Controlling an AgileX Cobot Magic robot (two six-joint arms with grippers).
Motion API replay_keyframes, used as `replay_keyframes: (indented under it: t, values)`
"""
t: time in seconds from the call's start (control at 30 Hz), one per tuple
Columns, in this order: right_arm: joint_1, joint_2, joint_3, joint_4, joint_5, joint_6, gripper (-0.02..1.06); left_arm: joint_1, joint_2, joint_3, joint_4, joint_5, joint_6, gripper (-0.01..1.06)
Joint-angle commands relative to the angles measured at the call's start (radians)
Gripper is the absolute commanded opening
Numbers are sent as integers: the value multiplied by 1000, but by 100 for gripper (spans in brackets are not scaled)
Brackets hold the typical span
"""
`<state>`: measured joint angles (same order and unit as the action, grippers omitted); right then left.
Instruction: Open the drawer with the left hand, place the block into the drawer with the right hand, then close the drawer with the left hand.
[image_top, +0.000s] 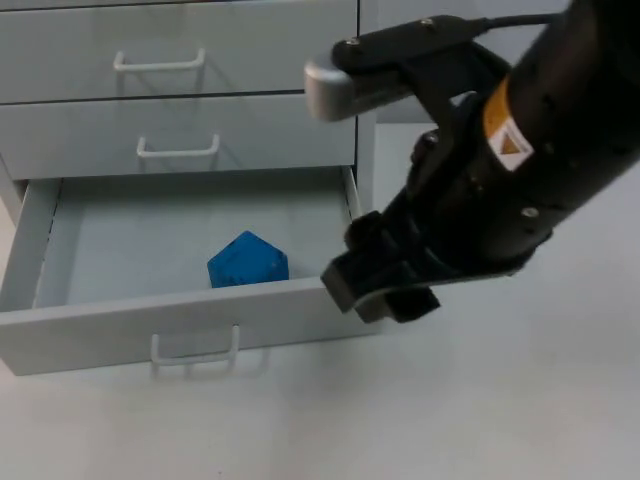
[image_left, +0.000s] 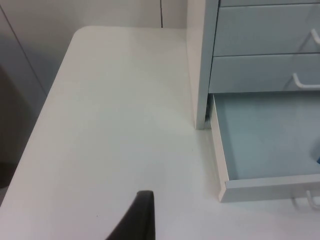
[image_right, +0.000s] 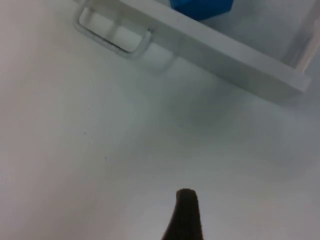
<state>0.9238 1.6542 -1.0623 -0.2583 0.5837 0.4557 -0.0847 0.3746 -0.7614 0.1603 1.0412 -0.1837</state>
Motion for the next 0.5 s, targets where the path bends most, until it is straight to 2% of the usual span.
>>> replay_keyframes:
  t: [0.0, 0.17, 0.33, 0.4, 0.47]
  values:
    - [5, -35, 25, -10, -17, -8, 64, 3, -4, 0, 8, -7, -7, 105]
    - [-25, -62, 39, -28, -6, -23, 64, 3, -4, 0, 8, -7, -7, 105]
    - [-117, -66, 42, -22, -4, -49, 64, 3, -4, 0, 8, -7, -5, 105]
    - [-179, -66, 50, -16, 4, -59, 64, 3, -4, 0, 15, -7, -4, 105]
    - [-261, -66, 61, 42, 12, -128, 64, 3, -4, 0, 15, -7, -4, 105]
